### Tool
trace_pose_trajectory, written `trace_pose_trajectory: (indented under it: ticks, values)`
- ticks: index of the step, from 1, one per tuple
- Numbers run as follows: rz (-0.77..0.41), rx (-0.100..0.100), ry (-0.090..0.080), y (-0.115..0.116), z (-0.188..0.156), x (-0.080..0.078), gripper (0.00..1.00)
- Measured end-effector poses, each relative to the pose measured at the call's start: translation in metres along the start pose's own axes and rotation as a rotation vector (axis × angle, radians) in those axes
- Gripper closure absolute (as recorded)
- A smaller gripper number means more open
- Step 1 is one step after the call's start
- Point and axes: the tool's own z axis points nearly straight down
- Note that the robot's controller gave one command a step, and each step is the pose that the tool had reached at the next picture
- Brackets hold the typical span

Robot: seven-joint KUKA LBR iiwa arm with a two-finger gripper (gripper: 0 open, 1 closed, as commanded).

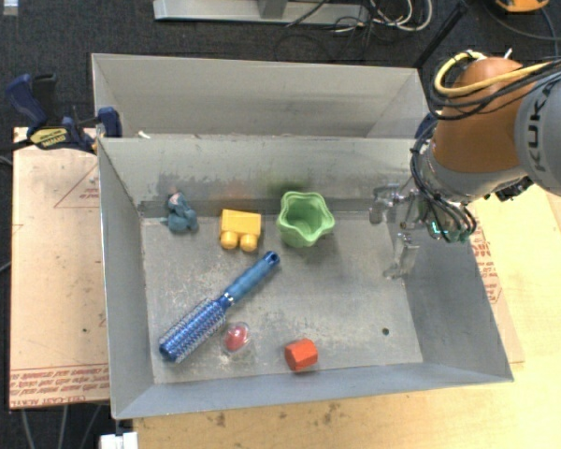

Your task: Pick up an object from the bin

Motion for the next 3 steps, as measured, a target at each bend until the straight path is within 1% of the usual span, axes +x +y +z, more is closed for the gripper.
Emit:
trace_pose_trajectory:
  ticks: [1,2,3]
  values:
    - [-0.175,-0.002,0.001,0.061,0.095,0.054,0.00]
    - [-0.356,0.004,-0.015,0.060,-0.053,0.076,0.00]
    - [-0.722,0.000,-0.002,0.089,0.094,0.093,0.00]
